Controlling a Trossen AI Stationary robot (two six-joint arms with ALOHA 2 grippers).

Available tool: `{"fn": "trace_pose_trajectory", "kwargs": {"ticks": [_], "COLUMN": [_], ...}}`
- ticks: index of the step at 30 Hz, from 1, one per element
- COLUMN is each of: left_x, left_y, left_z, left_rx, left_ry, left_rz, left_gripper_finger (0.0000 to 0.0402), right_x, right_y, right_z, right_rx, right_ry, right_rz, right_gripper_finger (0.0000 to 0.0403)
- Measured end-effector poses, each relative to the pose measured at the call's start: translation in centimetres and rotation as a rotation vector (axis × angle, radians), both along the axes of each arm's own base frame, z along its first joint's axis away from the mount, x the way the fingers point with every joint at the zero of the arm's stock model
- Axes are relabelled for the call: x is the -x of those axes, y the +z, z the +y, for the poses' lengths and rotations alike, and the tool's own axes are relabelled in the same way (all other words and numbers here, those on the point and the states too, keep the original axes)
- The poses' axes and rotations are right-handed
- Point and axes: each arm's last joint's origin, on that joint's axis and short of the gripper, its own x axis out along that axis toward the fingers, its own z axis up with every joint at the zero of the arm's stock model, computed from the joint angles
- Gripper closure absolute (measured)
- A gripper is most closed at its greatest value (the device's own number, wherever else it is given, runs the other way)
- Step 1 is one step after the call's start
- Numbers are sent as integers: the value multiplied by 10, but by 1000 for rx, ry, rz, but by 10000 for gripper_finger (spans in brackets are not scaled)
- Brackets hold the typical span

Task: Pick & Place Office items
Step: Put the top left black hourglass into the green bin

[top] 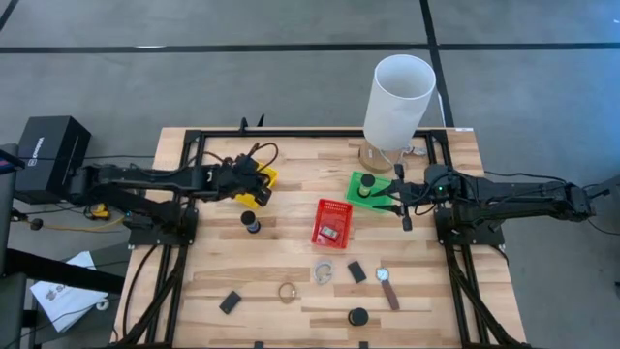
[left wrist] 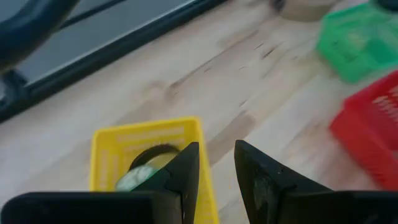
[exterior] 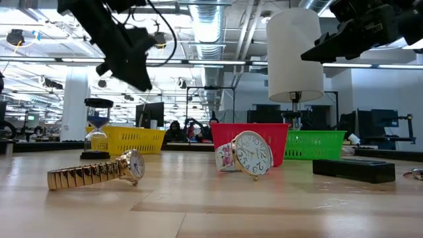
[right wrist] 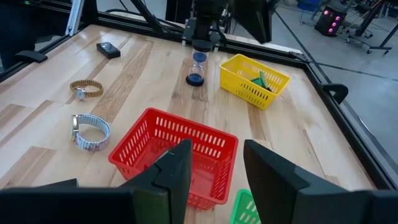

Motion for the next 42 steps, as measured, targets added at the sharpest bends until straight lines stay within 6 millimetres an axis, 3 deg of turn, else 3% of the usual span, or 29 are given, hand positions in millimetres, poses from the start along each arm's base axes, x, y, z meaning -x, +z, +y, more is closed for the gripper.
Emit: {"fn": "trace_pose_trajectory", "kwargs": {"ticks": [9,18,30,37,42], "left_x": [3,1,5,12,11], "left_y": [8,5,0,-12,-12], "left_z": [-25,-49,-53,-54,-54], "left_rx": [-41,-48,88,147,160], "left_ry": [-240,-453,-521,-484,-468], "left_rz": [29,75,108,239,225], "left_gripper_finger": [304,257,170,152,152], "right_x": [0,0,0,0,0], "right_y": [0,0,0,-1,-1], "right_z": [0,0,0,0,0], "right_rx": [0,0,0,-1,-1], "right_ry": [0,0,0,0,0], "right_rz": [0,0,0,6,13], "right_gripper_finger": [266,266,266,266,266]}}
